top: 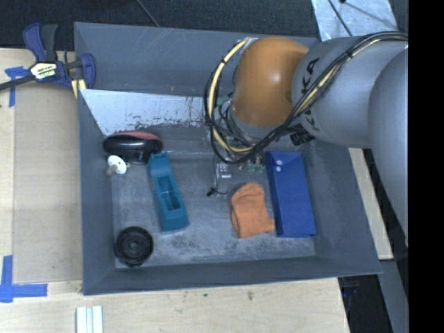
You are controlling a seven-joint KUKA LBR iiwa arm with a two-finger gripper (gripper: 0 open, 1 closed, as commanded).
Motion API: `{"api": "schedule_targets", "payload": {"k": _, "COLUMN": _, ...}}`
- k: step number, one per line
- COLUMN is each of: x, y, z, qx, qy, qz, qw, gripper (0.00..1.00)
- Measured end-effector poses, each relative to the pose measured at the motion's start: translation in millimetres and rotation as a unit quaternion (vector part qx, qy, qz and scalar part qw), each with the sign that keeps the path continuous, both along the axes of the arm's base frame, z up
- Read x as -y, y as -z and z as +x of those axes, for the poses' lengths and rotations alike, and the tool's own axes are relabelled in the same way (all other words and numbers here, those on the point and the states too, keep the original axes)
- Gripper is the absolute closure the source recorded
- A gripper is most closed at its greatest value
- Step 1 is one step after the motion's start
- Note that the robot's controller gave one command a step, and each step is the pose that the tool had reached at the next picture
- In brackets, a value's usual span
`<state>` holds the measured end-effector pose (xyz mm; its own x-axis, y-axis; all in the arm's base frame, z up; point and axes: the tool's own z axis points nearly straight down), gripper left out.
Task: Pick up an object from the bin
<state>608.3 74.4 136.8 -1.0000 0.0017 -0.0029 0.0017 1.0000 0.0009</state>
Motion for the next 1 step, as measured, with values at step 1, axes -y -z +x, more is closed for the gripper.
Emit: {"api": "schedule_targets", "payload": {"k": 1, "x": 0.0, "y": 0.0, "z": 0.0, "qx": 0.0, "qy": 0.0, "qz": 0.0, "qw": 1.0, "gripper": 0.0}}
